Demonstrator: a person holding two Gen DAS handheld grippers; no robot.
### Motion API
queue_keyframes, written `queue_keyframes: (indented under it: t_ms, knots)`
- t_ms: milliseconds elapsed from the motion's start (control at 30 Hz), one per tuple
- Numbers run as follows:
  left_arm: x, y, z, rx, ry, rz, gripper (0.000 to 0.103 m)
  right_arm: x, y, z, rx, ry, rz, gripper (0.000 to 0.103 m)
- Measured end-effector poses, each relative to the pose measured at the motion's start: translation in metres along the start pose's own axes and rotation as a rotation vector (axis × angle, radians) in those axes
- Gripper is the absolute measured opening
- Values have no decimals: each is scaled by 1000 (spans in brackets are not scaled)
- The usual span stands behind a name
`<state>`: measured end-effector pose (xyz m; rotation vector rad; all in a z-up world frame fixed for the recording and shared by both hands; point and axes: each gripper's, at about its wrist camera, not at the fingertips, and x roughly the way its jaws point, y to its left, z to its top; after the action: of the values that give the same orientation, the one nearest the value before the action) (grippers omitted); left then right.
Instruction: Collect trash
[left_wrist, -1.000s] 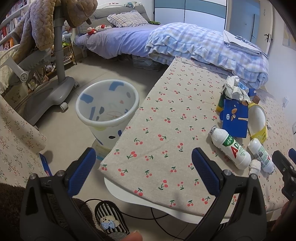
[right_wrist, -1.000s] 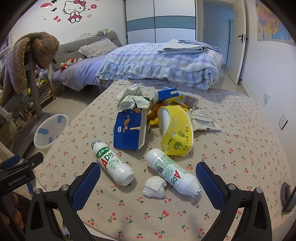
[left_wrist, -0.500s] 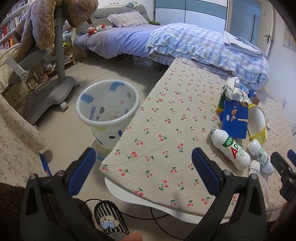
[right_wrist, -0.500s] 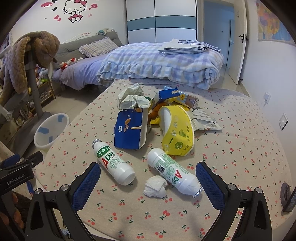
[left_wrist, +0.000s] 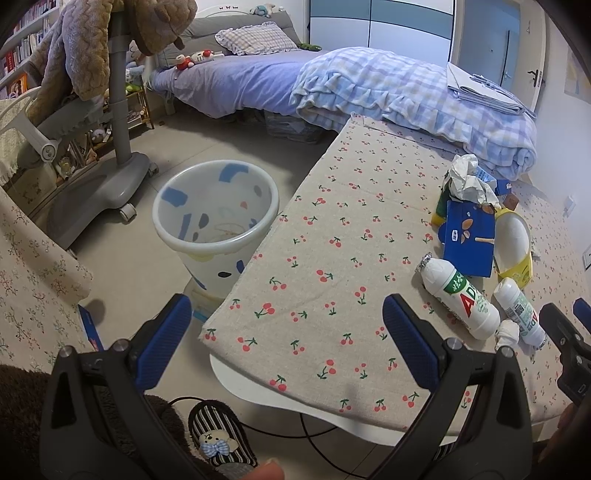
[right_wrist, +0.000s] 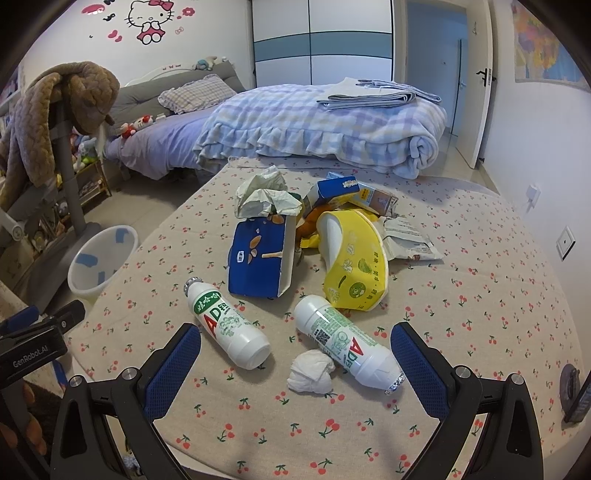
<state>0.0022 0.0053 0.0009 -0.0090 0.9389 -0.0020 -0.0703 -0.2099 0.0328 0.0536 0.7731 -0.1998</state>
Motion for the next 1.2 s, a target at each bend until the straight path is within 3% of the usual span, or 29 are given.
queue_keyframes:
  t_ms: [300, 500, 633, 933, 1067, 1167, 1200]
  knots:
    - [-1, -8, 1, 59, -23, -3, 103, 0, -2, 0, 7, -3, -11, 103]
    - [5, -24, 22, 170, 56, -156, 103, -3, -32, 21, 74, 50, 73, 103]
    - [3, -35, 44, 176, 35, -247, 103, 0, -58, 48, 78, 81, 29, 103]
    - [37, -77, 83, 246, 110, -332, 102, 81, -92, 72, 115, 310, 139, 103]
    - [54, -92, 83, 252, 140, -382, 102, 119, -94, 73, 173, 393, 174, 92]
    - [66, -105, 84, 258, 176, -423, 100, 137, -92, 74, 186, 428, 183, 70]
    - [68, -108, 85, 261, 178, -432, 100, 142, -92, 73, 187, 432, 186, 70]
